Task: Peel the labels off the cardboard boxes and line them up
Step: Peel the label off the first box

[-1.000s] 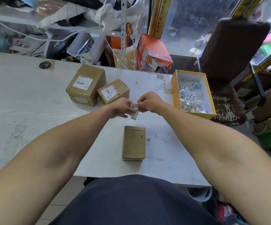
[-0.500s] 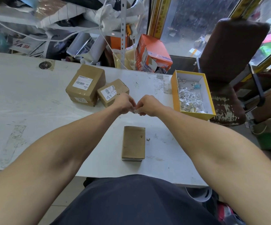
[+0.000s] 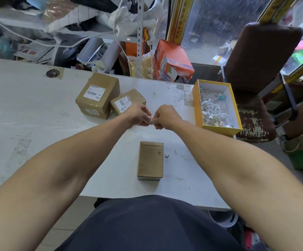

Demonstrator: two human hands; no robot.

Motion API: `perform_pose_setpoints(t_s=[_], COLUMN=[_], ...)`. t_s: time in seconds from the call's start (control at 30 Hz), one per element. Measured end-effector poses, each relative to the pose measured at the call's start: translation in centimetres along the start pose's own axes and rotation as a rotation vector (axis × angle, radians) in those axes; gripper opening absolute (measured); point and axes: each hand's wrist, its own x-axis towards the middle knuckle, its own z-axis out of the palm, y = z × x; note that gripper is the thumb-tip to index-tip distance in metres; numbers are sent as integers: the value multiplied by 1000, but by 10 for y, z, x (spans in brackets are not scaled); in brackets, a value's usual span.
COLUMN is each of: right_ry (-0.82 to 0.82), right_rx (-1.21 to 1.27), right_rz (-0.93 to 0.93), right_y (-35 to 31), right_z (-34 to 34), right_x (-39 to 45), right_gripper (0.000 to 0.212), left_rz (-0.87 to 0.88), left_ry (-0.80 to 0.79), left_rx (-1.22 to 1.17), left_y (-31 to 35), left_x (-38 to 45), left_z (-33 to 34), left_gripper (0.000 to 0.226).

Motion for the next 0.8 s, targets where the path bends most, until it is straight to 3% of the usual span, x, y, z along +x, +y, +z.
perform_pose_setpoints(t_s=[0.13, 0.23, 0.3, 0.57, 0.8], right_ry=[-23, -98, -132, -71, -24], right_rx=[-9, 45, 21, -15, 97], right_rz=[-83, -174, -198, -110, -7], right_y=[2, 2, 0, 2, 3], right_z=[-1, -7, -11, -13, -8], right_x=[-3, -3, -3, -1, -2], right_gripper=[16, 39, 38, 13, 15], left_rz=[-21, -20, -43, -91, 40], left_ry=[-34, -62, -86, -145, -117], left_rx=[-23, -78, -141, -370, -74], left_y=[-3, -4, -5, -6, -12], left_x=[-1, 0, 1, -2, -1], left_z=[-3, -5, -7, -8, -4], left_gripper=[38, 51, 54, 37, 27])
